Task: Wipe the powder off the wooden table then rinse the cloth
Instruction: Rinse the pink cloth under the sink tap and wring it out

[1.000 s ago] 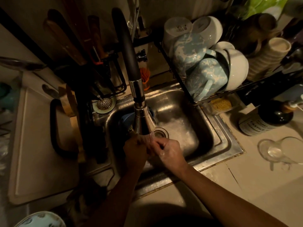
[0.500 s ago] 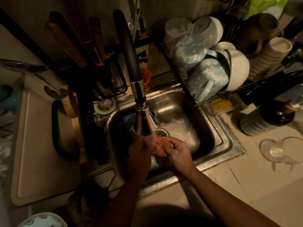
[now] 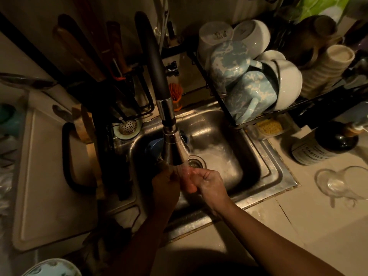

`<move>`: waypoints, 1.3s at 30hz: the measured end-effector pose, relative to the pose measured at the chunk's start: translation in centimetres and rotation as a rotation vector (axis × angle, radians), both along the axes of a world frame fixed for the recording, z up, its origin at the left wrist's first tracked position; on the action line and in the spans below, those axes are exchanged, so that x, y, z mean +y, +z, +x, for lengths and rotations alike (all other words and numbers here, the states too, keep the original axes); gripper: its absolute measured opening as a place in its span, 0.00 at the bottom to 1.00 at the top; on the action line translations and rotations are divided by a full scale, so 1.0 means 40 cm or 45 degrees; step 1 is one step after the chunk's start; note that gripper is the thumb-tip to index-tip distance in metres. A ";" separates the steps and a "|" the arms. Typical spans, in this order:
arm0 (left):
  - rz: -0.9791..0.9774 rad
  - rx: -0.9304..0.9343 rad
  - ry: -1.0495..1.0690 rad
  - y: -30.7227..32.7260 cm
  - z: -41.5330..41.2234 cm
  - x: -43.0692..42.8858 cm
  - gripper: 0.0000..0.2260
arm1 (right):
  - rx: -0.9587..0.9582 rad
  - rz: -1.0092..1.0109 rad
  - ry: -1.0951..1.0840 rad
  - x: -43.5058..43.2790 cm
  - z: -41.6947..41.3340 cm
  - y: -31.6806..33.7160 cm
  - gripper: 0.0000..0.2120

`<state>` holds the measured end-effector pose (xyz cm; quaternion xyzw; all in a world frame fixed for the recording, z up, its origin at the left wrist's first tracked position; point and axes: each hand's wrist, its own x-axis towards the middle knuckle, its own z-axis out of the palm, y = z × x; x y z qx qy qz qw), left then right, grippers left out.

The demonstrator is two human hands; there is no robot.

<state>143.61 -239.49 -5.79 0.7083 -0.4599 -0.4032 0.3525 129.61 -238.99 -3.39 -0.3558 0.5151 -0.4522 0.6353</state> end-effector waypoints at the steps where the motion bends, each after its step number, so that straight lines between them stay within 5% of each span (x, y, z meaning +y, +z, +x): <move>1: 0.014 -0.012 0.011 -0.008 0.002 -0.010 0.09 | 0.047 -0.035 0.019 -0.002 -0.003 -0.004 0.15; 6: 0.040 -0.161 0.040 0.044 -0.036 0.009 0.08 | 0.313 -0.148 0.098 -0.029 -0.020 -0.023 0.17; 10: 0.033 -0.333 0.245 0.082 -0.046 -0.026 0.08 | 0.083 -0.199 0.299 -0.004 -0.013 0.001 0.11; 12: 0.072 -0.347 0.252 0.080 -0.046 -0.035 0.08 | 0.225 -0.237 0.258 0.001 -0.011 -0.004 0.15; 16: 0.102 -0.326 0.154 0.033 -0.031 -0.009 0.12 | 0.565 -0.336 0.267 -0.033 -0.025 -0.012 0.02; 21: 0.097 -0.286 0.104 0.029 -0.026 -0.011 0.13 | 0.694 -0.319 0.225 -0.066 -0.026 -0.033 0.09; 25: 0.141 -0.318 0.172 0.077 -0.030 -0.043 0.04 | 0.730 -0.501 0.325 -0.028 0.003 0.007 0.14; 29: 0.097 -0.389 0.112 0.055 -0.040 -0.048 0.21 | 0.699 -0.365 0.213 -0.057 -0.008 0.005 0.10; 32: 0.084 -0.484 0.136 0.041 -0.055 -0.040 0.17 | 0.674 -0.211 -0.007 -0.069 -0.015 -0.007 0.08; 36: 0.170 -0.457 0.103 0.093 -0.055 -0.063 0.15 | 0.693 -0.328 0.211 -0.031 0.003 -0.002 0.09; 39: 0.094 -0.361 0.185 0.062 -0.053 -0.051 0.16 | 0.587 -0.267 0.108 -0.056 -0.010 -0.006 0.11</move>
